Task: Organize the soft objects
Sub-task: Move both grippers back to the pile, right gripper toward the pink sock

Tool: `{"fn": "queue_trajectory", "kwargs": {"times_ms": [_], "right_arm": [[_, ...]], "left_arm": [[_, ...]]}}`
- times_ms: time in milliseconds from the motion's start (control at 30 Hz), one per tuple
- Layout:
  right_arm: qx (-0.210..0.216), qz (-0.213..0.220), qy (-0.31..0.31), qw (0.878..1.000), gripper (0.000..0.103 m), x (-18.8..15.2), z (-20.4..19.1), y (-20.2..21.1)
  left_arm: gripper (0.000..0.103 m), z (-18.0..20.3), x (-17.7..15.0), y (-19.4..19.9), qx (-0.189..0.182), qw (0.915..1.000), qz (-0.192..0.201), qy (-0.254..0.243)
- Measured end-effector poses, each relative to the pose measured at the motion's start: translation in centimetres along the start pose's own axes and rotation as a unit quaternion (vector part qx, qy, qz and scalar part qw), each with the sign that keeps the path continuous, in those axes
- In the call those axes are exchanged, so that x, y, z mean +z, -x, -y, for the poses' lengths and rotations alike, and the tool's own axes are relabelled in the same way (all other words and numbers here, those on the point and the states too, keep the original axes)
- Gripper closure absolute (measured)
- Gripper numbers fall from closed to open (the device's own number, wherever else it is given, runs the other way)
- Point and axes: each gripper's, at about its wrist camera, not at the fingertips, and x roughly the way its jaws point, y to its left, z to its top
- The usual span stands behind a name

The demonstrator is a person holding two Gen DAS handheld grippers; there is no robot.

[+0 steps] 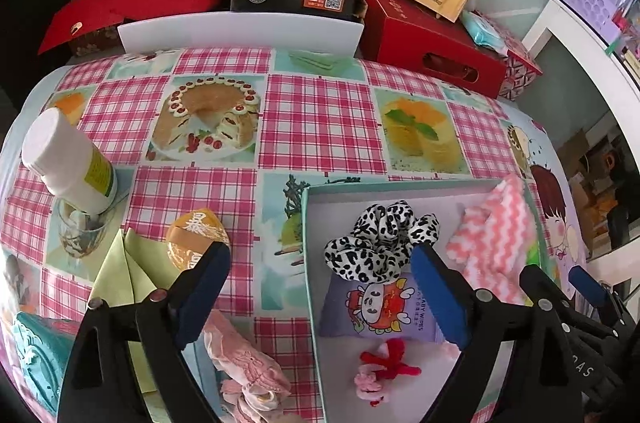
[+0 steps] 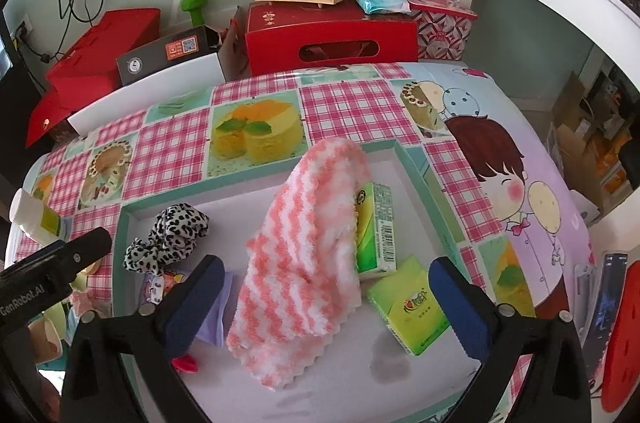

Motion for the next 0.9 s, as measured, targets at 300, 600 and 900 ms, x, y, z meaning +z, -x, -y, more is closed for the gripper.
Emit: {"fn": "queue_trajectory", "kwargs": {"times_ms": [300, 600, 900], "right_arm": [[0.007, -0.007, 0.005, 1.0, 0.0, -0.1, -0.4, -0.3], [0.006, -0.009, 0.013, 1.0, 0.0, -0.2, -0.8, 0.0], [0.006, -0.012, 0.023, 1.0, 0.0, -0.3, -1.7, 0.1]], "left_arm": [[0.011, -0.6, 0.2, 1.2, 0.009, 0.9997, 0.023, -0.01], [0.011, -3.5, 0.7, 2.9, 0.011, 0.999, 0.038, 0.018], [0.011, -9.5, 1.0, 6.9, 0.061, 0.9917, 0.084, 0.077]]}}
